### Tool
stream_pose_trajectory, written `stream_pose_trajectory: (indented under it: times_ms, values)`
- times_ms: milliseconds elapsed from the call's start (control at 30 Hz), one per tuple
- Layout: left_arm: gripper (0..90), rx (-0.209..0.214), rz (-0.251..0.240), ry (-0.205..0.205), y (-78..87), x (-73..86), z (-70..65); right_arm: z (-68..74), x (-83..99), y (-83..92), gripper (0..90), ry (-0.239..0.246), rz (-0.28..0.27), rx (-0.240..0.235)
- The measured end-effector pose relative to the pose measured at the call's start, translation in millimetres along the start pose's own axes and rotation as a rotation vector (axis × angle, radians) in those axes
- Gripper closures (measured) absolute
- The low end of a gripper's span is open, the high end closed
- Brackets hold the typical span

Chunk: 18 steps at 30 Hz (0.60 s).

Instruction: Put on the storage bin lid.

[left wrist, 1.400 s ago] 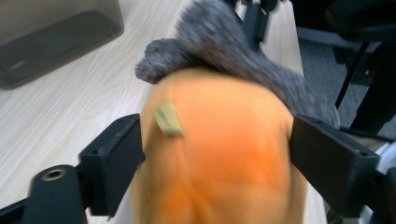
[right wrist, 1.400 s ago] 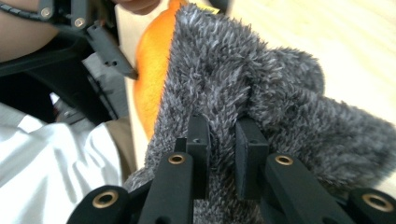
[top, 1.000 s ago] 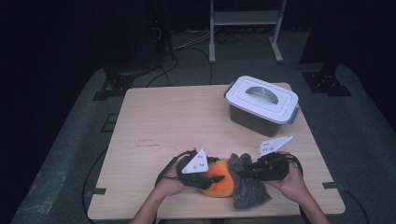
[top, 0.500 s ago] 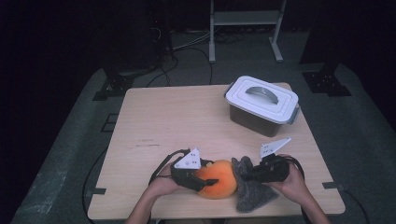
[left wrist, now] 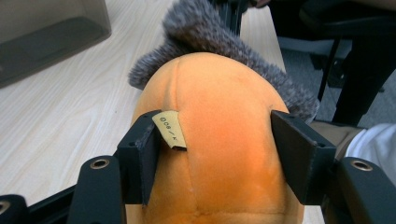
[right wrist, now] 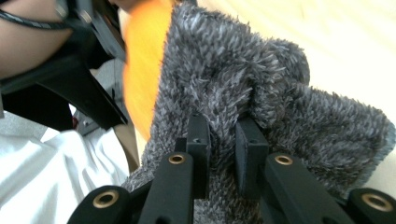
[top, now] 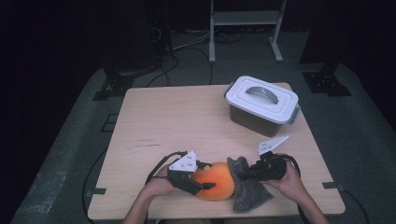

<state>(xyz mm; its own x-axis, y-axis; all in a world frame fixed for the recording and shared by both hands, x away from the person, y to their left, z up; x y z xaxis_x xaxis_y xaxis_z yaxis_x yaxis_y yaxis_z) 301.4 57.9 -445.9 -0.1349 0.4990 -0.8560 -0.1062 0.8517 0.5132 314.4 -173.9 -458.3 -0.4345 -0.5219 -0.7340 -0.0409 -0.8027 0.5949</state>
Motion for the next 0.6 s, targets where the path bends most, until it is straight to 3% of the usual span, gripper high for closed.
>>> stream_pose_trajectory:
  times_ms: [67, 233, 400, 500, 600]
  values:
    - [36.4, 0.002, -0.003, 0.001, 2.1, 1.1, 1.3, -4.7, 6.5, 1.7, 78.0, -0.017, 0.029, 0.023]
    - [36.4, 0.004, -0.013, 0.01, 3.9, 2.8, 3.3, -1.6, -6.3, 8.9, 78.0, 0.005, -0.051, 0.04]
    - [36.3, 0.008, -0.02, 0.025, 9.4, 7.4, 7.3, -4.3, -1.9, -3.5, 77.9, -0.012, -0.015, 0.016]
    - [36.3, 0.01, -0.029, 0.043, 13.6, 10.0, 9.3, -6.8, 5.1, -5.4, 77.7, -0.025, 0.044, 0.032]
    - [36.2, 0.027, -0.029, 0.036, 13.9, 11.0, 7.7, -8.2, 2.8, -0.7, 77.8, -0.025, 0.008, 0.037]
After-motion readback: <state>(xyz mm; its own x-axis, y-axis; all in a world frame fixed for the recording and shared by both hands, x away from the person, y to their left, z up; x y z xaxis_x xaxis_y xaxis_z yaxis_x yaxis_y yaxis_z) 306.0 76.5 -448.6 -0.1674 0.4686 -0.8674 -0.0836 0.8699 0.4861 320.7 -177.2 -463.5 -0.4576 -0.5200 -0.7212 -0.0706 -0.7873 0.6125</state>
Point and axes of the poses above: each handheld gripper's, and its own axes: y roughly backward along the jaws, x roughly out of its underside, z roughly to its left, the point moved 5 cm from there along -y, roughly forward along the jaws, and after that the axes turned 5 degrees about y, right-handed, at the moved point
